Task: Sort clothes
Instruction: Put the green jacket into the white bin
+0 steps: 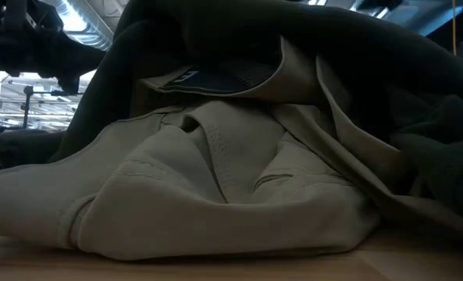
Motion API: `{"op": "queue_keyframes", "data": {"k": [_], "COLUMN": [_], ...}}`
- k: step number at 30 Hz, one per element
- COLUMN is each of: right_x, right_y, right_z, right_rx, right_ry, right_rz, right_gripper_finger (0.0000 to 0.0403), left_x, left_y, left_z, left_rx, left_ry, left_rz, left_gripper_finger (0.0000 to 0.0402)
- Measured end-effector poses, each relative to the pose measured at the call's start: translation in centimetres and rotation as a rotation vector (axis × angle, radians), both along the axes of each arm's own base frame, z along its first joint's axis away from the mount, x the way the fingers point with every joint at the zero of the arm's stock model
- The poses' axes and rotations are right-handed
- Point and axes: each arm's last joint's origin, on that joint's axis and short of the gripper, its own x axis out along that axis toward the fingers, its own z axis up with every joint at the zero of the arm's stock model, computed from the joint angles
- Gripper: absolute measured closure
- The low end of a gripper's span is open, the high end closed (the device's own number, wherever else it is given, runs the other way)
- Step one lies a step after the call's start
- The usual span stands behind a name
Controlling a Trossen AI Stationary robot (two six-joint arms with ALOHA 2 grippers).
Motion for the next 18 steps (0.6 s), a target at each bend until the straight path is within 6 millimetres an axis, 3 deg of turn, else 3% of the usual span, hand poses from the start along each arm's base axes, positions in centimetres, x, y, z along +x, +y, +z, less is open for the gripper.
{"op": "queue_keyframes", "data": {"k": [8, 13, 18], "right_x": [4.3, 6.7, 8.8], "right_y": [0.6, 1.4, 1.7], "right_z": [-5.2, -7.9, -10.1], "right_rx": [-0.002, 0.110, 0.075], "right_ry": [0.491, 0.654, 0.721], "right_rz": [-0.038, 0.037, 0.158], "right_gripper_finger": [0.0120, 0.0132, 0.0145], "left_x": [0.0, 0.0, 0.0], "left_y": [0.0, 0.0, 0.1], "left_z": [0.0, 0.0, 0.0], "left_rx": [-0.029, -0.130, -0.112], "left_ry": [-0.004, -0.031, -0.028], "left_rz": [-0.003, 0.004, 0.026], "left_gripper_finger": [0.0386, 0.0386, 0.0386]}}
